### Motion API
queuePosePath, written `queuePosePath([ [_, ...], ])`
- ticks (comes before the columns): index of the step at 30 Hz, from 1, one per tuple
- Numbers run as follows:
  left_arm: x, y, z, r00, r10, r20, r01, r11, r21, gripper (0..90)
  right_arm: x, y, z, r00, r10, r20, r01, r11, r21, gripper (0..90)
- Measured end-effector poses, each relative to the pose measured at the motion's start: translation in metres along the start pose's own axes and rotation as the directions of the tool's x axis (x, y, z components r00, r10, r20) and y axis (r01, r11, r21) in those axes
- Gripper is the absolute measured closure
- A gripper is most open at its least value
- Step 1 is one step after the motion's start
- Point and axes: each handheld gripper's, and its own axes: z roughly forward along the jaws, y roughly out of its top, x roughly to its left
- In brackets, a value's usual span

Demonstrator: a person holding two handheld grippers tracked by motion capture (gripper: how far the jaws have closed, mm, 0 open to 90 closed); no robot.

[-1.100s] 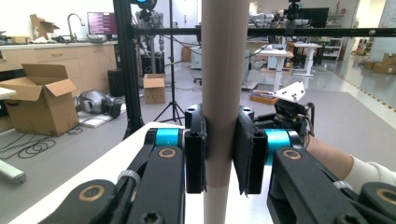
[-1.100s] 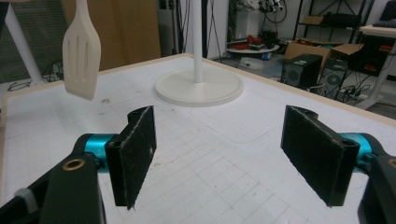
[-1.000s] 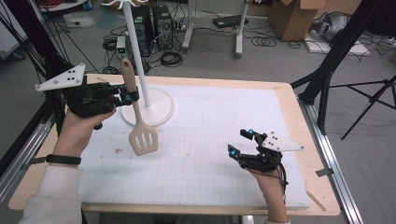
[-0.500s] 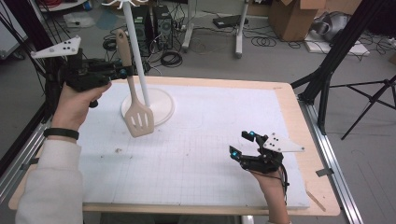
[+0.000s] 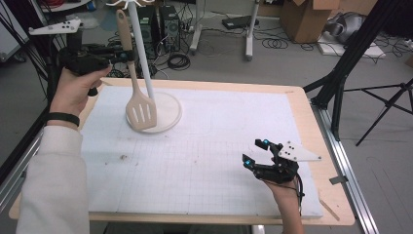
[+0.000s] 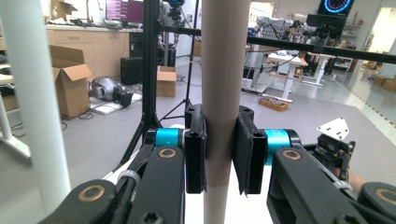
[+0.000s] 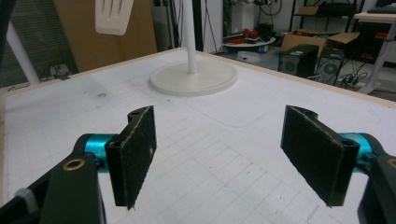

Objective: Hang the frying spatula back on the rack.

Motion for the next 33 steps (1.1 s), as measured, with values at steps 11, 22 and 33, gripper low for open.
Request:
queuePosePath([
  [11, 0.018, 0.003, 0.003, 0.9992, -0.04, -0.003, 0.04, 0.9991, 0.015, 75.9, 0.0, -0.001, 0.001, 1.0, 0.001, -0.005, -0.001, 1.0, 0.003, 25.4],
  [22, 0.032, -0.001, 0.005, 0.9977, -0.068, -0.007, 0.068, 0.9977, 0.008, 75.9, 0.0, -0.004, 0.003, 1.0, 0.001, -0.007, -0.001, 1.0, 0.012, 25.4],
  [33, 0.039, -0.006, 0.008, 0.9969, -0.078, 0.012, 0.078, 0.9969, -0.01, 75.8, 0.001, -0.005, 0.006, 0.9999, 0.003, -0.013, -0.003, 1.0, 0.023, 25.4],
])
